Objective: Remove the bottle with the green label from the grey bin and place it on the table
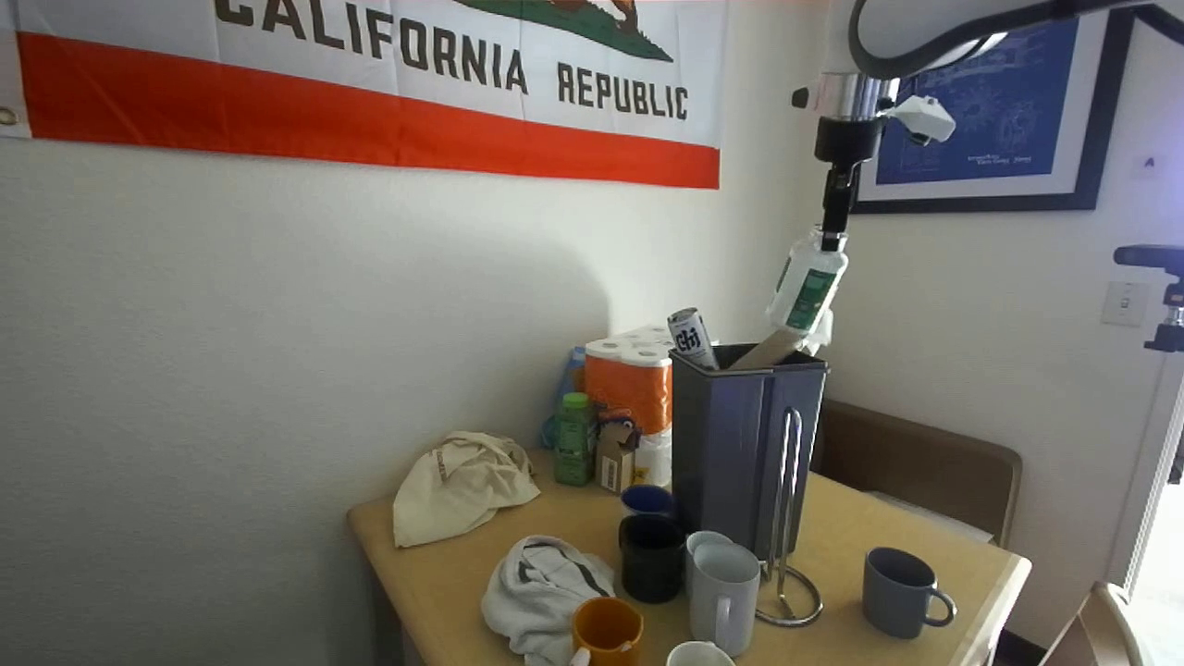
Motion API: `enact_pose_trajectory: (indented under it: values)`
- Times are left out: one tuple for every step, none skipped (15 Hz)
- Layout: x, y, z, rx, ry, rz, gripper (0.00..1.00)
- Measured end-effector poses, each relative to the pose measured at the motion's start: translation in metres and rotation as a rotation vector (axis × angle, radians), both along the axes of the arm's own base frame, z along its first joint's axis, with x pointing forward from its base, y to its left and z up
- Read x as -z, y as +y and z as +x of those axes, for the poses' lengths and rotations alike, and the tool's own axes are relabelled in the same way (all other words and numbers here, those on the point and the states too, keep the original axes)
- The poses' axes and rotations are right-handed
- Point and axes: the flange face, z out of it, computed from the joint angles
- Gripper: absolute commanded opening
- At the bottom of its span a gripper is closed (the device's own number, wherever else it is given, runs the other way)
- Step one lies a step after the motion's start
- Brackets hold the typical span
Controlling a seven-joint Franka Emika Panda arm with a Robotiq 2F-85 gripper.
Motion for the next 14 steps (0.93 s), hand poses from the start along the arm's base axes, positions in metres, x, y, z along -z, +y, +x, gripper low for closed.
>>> enact_pose_trajectory:
  values:
    - [-0.003, 0.001, -0.003, -0.019, 0.044, 0.016, 0.36]
    - [-0.005, 0.001, -0.005, -0.035, 0.086, 0.030, 0.36]
    - [-0.005, 0.002, -0.007, -0.053, 0.130, 0.045, 0.36]
    - [-0.003, 0.003, -0.007, -0.071, 0.174, 0.061, 0.36]
    - [0.001, 0.004, -0.007, -0.092, 0.216, 0.079, 0.36]
    - [0.006, 0.006, -0.006, -0.112, 0.256, 0.099, 0.36]
    - [0.014, 0.009, -0.005, -0.134, 0.293, 0.119, 0.36]
    - [0.024, 0.013, -0.002, -0.158, 0.330, 0.140, 0.36]
    - [0.034, 0.019, 0.001, -0.184, 0.362, 0.157, 0.36]
    - [0.046, 0.026, 0.004, -0.211, 0.389, 0.172, 0.36]
    - [0.058, 0.035, 0.007, -0.240, 0.415, 0.188, 0.36]
    - [0.073, 0.047, 0.008, -0.270, 0.444, 0.199, 0.36]
    - [0.087, 0.059, 0.008, -0.300, 0.473, 0.209, 0.36]
    - [0.102, 0.073, 0.006, -0.328, 0.500, 0.220, 0.36]
